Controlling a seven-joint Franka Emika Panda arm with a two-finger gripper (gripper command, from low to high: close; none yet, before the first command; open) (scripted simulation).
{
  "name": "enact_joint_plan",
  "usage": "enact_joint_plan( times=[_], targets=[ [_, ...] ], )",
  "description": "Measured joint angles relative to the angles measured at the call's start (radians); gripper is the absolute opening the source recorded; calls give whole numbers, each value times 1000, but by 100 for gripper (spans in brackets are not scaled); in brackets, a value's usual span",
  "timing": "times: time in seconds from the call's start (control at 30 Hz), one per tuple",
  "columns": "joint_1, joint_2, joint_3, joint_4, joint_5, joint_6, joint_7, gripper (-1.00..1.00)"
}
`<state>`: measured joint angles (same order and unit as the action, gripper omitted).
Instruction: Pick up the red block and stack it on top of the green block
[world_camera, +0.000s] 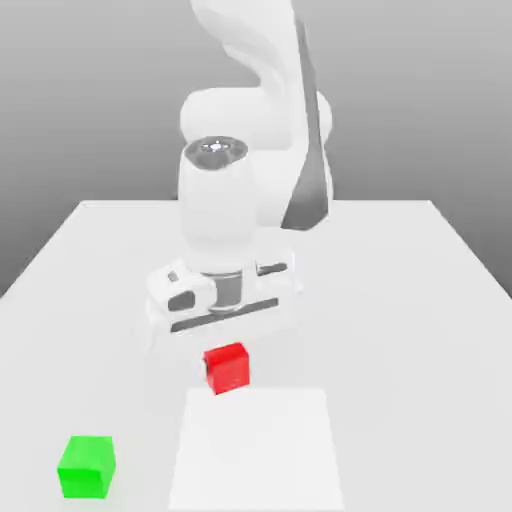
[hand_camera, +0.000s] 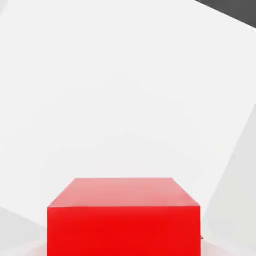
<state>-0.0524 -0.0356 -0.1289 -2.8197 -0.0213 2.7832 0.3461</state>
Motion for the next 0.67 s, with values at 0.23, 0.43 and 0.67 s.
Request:
enact_joint_plan(
  times=[0.23,0.43,0.67],
  targets=[
    [-96,102,-45,221,35,-120,312,-100],
    [-136,217,-92,387,101,-174,516,-100],
    [-161,345,-63,405,163,-68,487,100]
  ],
)
